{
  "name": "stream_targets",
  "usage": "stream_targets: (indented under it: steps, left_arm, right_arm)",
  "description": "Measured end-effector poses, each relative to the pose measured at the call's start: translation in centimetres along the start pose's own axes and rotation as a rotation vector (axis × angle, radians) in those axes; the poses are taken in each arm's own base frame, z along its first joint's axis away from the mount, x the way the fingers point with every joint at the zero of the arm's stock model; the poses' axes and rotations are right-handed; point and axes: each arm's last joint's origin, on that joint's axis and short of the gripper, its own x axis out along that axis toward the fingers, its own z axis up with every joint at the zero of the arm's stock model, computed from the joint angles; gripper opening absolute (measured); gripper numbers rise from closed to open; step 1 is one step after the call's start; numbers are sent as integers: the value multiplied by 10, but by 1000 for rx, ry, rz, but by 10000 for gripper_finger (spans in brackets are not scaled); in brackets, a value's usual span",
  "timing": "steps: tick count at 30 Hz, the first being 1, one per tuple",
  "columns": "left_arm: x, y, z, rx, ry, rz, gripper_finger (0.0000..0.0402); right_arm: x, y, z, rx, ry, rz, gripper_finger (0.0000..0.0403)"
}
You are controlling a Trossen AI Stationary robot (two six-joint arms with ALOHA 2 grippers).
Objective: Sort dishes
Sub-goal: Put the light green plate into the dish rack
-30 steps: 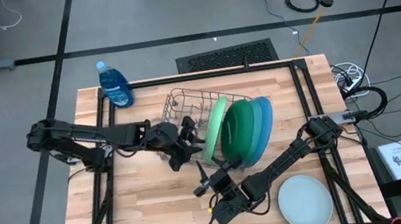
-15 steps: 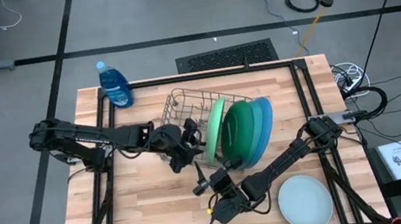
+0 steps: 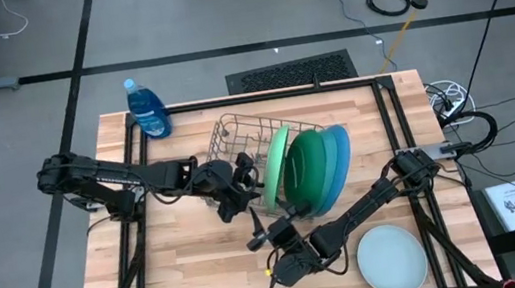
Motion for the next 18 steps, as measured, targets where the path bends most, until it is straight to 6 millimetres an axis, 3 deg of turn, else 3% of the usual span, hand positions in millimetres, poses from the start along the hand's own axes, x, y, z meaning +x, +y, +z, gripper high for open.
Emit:
stream_targets:
  steps: [18]
  left_arm:
    - [1,0,-2,0,17,6,127]
  right_arm:
    - [-5,3,13,-535,-3,20,283]
